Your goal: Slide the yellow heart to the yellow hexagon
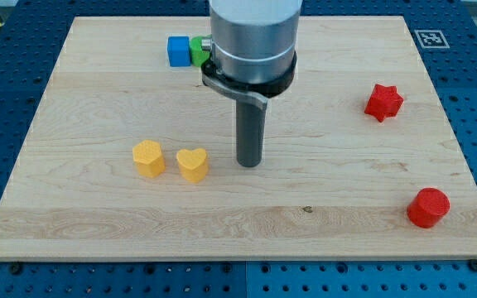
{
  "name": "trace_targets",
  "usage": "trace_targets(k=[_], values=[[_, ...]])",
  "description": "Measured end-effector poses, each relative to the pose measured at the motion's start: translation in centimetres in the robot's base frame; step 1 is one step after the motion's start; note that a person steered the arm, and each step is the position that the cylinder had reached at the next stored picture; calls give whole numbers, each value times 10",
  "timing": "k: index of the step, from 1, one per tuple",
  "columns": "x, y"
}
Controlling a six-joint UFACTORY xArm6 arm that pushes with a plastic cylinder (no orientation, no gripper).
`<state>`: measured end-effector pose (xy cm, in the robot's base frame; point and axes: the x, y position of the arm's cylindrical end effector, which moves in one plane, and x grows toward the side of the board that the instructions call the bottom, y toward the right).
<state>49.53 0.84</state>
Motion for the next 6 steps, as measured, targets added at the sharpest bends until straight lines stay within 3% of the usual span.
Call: trace_targets(k=[6], values=[[22,-38]])
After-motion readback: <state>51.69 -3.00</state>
